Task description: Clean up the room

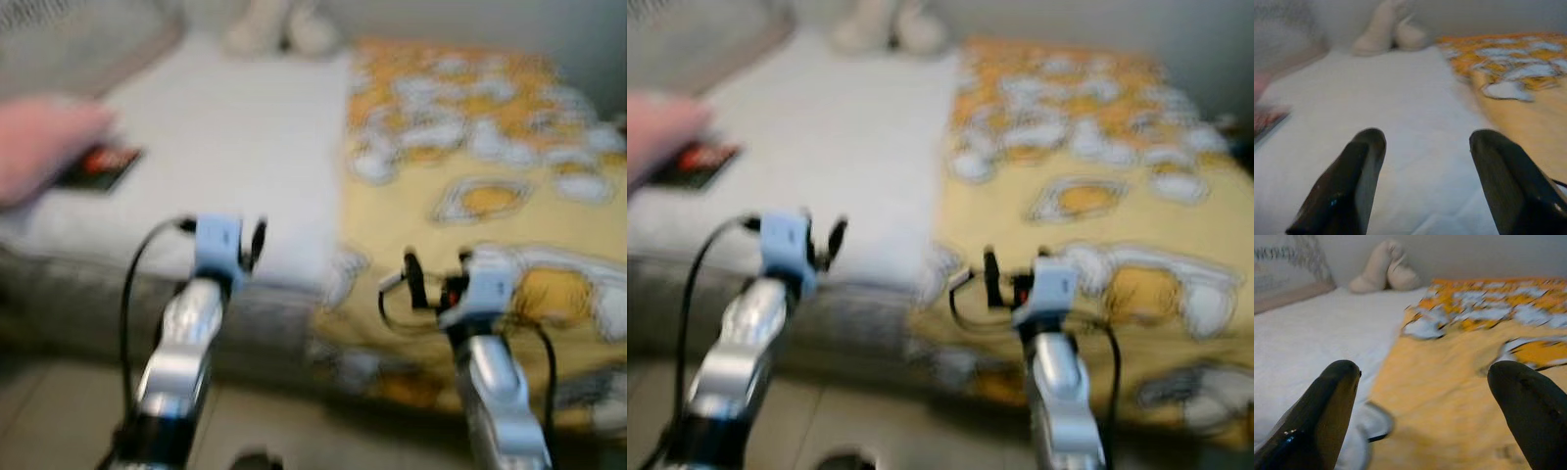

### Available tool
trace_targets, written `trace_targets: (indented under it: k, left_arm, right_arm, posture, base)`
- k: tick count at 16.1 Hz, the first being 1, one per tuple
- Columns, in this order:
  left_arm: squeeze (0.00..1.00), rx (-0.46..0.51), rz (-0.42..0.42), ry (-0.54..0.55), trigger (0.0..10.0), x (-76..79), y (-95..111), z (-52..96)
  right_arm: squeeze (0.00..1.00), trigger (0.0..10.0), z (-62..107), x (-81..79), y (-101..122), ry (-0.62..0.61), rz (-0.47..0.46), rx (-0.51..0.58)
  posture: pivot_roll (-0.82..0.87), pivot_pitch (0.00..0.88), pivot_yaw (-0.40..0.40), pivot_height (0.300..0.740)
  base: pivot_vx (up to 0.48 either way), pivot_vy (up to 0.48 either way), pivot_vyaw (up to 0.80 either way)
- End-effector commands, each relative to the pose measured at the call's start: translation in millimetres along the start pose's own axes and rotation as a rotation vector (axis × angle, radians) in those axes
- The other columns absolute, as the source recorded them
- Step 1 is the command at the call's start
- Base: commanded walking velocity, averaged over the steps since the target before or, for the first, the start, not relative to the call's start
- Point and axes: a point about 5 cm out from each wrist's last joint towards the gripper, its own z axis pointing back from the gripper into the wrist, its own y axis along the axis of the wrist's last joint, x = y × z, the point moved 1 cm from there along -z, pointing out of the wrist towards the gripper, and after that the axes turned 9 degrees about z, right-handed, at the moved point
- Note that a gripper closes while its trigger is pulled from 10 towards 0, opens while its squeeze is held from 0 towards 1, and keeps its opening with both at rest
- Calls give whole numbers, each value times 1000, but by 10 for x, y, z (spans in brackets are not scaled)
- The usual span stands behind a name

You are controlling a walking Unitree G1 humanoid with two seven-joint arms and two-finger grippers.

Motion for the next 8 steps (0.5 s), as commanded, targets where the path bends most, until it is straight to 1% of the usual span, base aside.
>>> trace_targets:
  k: [1,2,4,5,6,7,8]
  left_arm:
    - [0,-61,90,115,10000,-189,-121,25]
    - [0,-86,119,162,10000,-260,-192,55]
    - [0,-104,93,191,10000,-336,-281,125]
    - [0,-126,78,193,10000,-364,-383,215]
    - [0,-140,59,180,10000,-354,-433,253]
    - [0,-144,32,172,10000,-350,-454,268]
    - [0,-137,11,165,10000,-341,-445,245]
  right_arm:
    - [0,10000,-34,-7,57,-7,-25,29]
    - [0,10000,-37,5,63,-17,-30,33]
    - [0,10000,-23,37,50,-31,-39,28]
    - [0,10000,-1,79,20,-41,-39,14]
    - [0,10000,2,104,0,-46,-37,3]
    - [0,10000,-5,120,-8,-48,-34,-3]
    - [0,10000,-35,138,-10,-49,-32,-6]
  posture:
    - [-18,0,4,710]
    - [-16,0,4,710]
    - [-15,0,2,710]
    - [-15,0,2,710]
    - [-12,0,-1,710]
    - [-12,0,-6,710]
    - [-9,0,-12,710]
  base:
    - [0,480,0]
    - [0,480,0]
    - [0,480,0]
    - [0,0,0]
    - [0,0,0]
    - [0,0,800]
    - [0,0,788]
